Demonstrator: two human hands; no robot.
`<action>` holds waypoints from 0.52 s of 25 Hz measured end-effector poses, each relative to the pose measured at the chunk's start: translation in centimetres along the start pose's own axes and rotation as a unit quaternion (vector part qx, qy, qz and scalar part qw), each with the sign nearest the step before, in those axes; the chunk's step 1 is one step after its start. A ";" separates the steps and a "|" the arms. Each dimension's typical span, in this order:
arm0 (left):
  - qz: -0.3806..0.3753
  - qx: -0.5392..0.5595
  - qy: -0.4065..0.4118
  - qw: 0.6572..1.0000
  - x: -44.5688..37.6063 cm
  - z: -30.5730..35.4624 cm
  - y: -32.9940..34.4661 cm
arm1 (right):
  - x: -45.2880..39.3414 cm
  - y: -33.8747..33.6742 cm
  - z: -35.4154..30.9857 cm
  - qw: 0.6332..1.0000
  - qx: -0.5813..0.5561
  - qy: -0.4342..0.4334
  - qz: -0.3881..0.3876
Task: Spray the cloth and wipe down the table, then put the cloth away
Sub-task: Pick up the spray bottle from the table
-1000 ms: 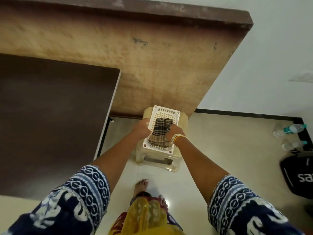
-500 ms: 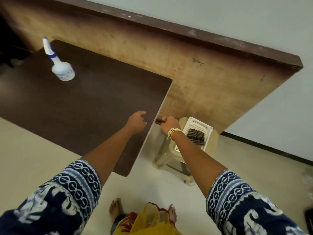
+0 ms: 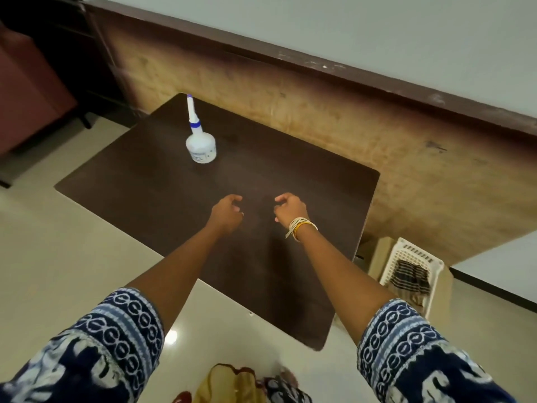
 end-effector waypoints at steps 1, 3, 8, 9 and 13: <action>0.005 0.010 -0.005 1.000 -0.9 -0.9 -1.2 | -0.8 1.2 -1.1 1.000 -0.003 -0.002 0.000; 0.014 0.023 -0.014 1.000 -3.1 -2.8 -3.5 | -2.8 3.6 -4.0 1.000 -0.011 -0.011 -0.003; 0.034 0.025 -0.029 0.999 -9.6 -5.9 -8.2 | -8.1 9.2 -11.4 0.999 -0.032 -0.042 -0.001; 0.033 0.026 -0.035 0.999 -11.1 -6.4 -8.9 | -9.1 10.4 -13.1 0.998 -0.031 -0.051 -0.004; 0.009 0.023 -0.065 0.998 -18.1 -8.7 -10.6 | -14.5 15.3 -19.0 0.996 -0.026 -0.080 -0.026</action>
Point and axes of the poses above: each hand's wrist, its own x-axis away from the middle knuckle, its own y-axis out of the palm, z = x × y, the point moved 10 cm from there along -x, towards the middle knuckle, and after that the axes turned 6 degrees about -x, right-handed, at the moved point
